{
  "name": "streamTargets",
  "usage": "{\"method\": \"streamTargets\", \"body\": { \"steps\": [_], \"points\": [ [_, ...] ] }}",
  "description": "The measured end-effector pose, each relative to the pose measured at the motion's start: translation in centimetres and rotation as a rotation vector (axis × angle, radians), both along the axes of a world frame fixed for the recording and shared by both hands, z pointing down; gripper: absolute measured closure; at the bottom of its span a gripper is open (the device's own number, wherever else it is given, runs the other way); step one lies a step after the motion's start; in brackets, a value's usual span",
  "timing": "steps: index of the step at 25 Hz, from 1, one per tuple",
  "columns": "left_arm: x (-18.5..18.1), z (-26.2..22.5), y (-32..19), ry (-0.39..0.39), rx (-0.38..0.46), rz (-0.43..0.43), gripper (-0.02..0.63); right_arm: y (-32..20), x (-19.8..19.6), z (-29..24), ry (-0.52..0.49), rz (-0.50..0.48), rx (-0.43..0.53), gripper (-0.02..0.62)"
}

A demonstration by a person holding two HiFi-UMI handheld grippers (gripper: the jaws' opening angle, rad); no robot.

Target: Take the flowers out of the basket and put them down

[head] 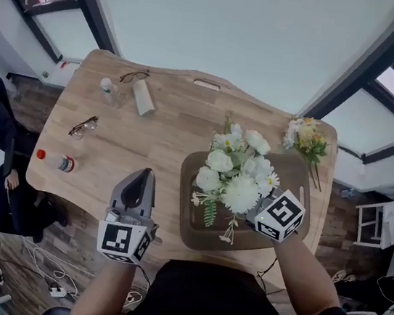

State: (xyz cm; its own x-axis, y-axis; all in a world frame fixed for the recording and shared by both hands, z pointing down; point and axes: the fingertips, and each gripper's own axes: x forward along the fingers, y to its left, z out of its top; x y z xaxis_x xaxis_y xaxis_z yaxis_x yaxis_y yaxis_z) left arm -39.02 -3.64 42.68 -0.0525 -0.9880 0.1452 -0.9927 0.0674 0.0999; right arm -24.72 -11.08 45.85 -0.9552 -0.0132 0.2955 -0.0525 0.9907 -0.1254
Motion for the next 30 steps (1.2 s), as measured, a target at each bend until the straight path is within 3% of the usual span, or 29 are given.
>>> {"method": "streamTargets", "body": {
  "steps": [14, 24, 30],
  "points": [
    [4.3, -3.0, -4.2, -0.007, 0.053, 0.141, 0.606, -2.8, 4.7, -5.3, -0.016, 0.201, 0.047, 0.337],
    [5.2, -3.5, -4.6, -0.017, 0.070, 0.186, 0.606, -3.1, 5.5, -7.1, -0.030, 0.249, 0.070, 0.336],
    [10.2, -5.6, -5.6, -0.040, 0.086, 0.205, 0.606, -3.9, 11.2, -10.0, -0.047, 0.273, 0.098, 0.337]
  ]
}}
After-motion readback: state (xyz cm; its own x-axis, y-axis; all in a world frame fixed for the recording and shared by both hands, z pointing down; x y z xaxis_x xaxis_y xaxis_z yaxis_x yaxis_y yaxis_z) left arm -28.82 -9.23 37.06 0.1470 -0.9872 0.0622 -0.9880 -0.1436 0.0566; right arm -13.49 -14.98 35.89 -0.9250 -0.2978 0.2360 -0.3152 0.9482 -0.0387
